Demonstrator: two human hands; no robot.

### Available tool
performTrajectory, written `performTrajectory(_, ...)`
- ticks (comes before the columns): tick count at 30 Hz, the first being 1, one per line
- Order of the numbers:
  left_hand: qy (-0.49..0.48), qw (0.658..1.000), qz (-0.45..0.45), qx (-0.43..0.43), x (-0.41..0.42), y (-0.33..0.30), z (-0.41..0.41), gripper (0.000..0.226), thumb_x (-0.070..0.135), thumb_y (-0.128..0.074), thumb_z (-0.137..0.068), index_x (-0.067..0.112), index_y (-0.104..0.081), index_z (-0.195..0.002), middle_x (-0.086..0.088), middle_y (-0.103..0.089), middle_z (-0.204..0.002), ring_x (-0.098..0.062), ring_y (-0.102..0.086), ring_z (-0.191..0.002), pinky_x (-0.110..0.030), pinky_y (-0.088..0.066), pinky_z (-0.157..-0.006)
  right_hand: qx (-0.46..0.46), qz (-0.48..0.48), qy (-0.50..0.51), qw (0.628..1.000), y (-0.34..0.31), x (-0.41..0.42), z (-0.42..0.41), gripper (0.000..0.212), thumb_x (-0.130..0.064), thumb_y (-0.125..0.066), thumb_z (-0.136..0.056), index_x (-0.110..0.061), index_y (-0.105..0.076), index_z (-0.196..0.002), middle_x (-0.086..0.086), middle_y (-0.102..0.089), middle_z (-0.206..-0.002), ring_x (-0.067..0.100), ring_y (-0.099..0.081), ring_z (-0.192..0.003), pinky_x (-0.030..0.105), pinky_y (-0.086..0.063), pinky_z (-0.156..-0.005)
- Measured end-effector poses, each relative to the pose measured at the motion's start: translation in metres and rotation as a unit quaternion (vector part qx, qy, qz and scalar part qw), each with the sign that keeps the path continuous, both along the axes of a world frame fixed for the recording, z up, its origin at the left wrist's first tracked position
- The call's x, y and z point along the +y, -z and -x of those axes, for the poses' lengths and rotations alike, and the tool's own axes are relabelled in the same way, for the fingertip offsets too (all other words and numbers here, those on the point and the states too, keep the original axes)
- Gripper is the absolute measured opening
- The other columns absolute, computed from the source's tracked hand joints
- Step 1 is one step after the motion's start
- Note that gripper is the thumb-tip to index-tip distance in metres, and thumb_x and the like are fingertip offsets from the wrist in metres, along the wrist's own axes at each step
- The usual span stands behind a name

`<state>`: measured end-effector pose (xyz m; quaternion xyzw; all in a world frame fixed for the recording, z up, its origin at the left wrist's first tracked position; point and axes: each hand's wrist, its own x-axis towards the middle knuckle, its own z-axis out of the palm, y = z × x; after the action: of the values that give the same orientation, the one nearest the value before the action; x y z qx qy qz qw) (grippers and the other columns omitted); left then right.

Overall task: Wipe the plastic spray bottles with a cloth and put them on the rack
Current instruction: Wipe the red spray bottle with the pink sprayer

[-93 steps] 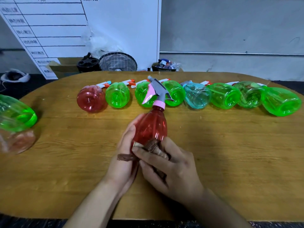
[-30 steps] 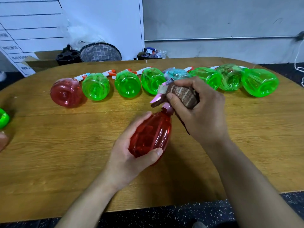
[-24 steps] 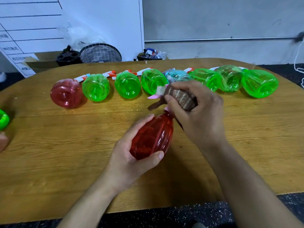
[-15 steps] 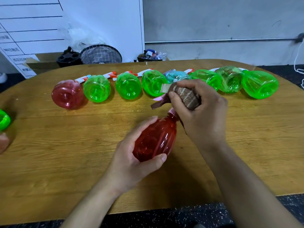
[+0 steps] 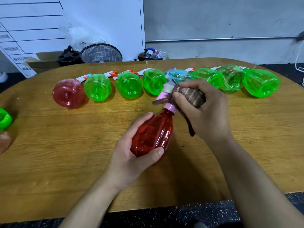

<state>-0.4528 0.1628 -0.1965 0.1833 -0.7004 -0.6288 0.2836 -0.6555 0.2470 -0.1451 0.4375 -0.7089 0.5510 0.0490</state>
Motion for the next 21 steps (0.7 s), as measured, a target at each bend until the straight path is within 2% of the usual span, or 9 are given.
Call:
performTrajectory(2,0.003,1.000,-0.016,0.009,-0.002,0.002,0.000,0.078,0.008,-0.089,-0.079,0.019,-0.055,-0.149,0.010,-0.064,-0.143,-0.011,-0.063,-0.133,-0.019,-0.055,-0.097,0.010,-0.020,-0.067,0.998,-0.001,0.001,-0.002,0.017,-0.022,-0.082,-0.091,-0.020,-0.074,-0.106,-0.014,-0.072,-0.098,0.004,-0.069,-0.087,0.010,-0.047,-0.070)
performTrajectory(4,0.007,1.000,-0.028,0.011,-0.003,0.002,0.000,0.078,0.017,-0.089,-0.078,0.020,-0.055,-0.148,0.005,-0.063,-0.145,-0.016,-0.062,-0.134,-0.024,-0.057,-0.098,0.019,-0.023,-0.088,0.996,-0.001,0.000,-0.001,0.016,-0.021,-0.082,-0.091,-0.021,-0.075,-0.106,-0.013,-0.073,-0.098,0.004,-0.069,-0.087,0.010,-0.047,-0.071)
performTrajectory(8,0.002,0.999,-0.029,0.017,-0.002,0.001,0.000,0.077,0.007,-0.082,-0.079,0.023,-0.055,-0.149,0.011,-0.061,-0.146,-0.011,-0.062,-0.133,-0.021,-0.057,-0.096,0.016,0.001,-0.029,0.999,-0.001,0.000,0.001,0.016,-0.023,-0.081,-0.092,-0.019,-0.075,-0.105,-0.014,-0.073,-0.098,0.002,-0.070,-0.087,0.010,-0.049,-0.070)
performTrajectory(12,-0.003,0.998,-0.054,0.037,-0.002,0.001,0.000,0.076,0.003,-0.079,-0.077,0.020,-0.054,-0.147,0.013,-0.068,-0.139,-0.009,-0.066,-0.128,-0.020,-0.057,-0.094,-0.002,-0.047,-0.134,0.990,0.001,0.002,-0.003,0.016,-0.021,-0.083,-0.090,-0.020,-0.076,-0.104,-0.016,-0.072,-0.093,0.003,-0.069,-0.082,0.011,-0.046,-0.069)
performTrajectory(14,0.001,0.998,-0.060,0.036,-0.002,0.000,0.001,0.077,0.005,-0.079,-0.077,0.022,-0.054,-0.148,0.015,-0.069,-0.136,-0.008,-0.067,-0.126,-0.019,-0.058,-0.091,0.012,-0.046,-0.108,0.993,0.002,0.002,0.000,0.016,-0.024,-0.083,-0.090,-0.021,-0.075,-0.104,-0.018,-0.072,-0.094,0.002,-0.069,-0.083,0.011,-0.047,-0.068)
performTrajectory(17,0.010,0.997,-0.058,0.039,-0.003,0.000,0.001,0.081,0.009,-0.087,-0.076,0.024,-0.054,-0.148,0.017,-0.067,-0.138,-0.008,-0.066,-0.127,-0.020,-0.059,-0.090,0.036,-0.024,-0.008,0.999,0.004,0.001,0.005,0.015,-0.027,-0.080,-0.093,-0.024,-0.074,-0.107,-0.020,-0.071,-0.098,-0.001,-0.069,-0.087,0.012,-0.050,-0.069)
performTrajectory(19,0.010,0.998,-0.050,0.041,-0.004,0.001,0.000,0.082,0.020,-0.088,-0.074,0.023,-0.055,-0.149,0.012,-0.063,-0.144,-0.011,-0.063,-0.132,-0.021,-0.058,-0.094,-0.011,0.027,0.019,0.999,0.003,-0.001,0.007,0.015,-0.024,-0.078,-0.094,-0.020,-0.073,-0.108,-0.017,-0.072,-0.099,0.001,-0.071,-0.089,0.016,-0.054,-0.072)
performTrajectory(21,0.009,0.998,-0.041,0.040,-0.004,0.001,0.000,0.079,0.023,-0.086,-0.075,0.024,-0.056,-0.148,0.009,-0.060,-0.148,-0.013,-0.061,-0.135,-0.021,-0.057,-0.097,-0.099,0.107,0.021,0.989,-0.001,-0.001,0.010,0.016,-0.021,-0.076,-0.097,-0.013,-0.073,-0.111,-0.008,-0.074,-0.102,0.008,-0.073,-0.092,0.028,-0.061,-0.077)
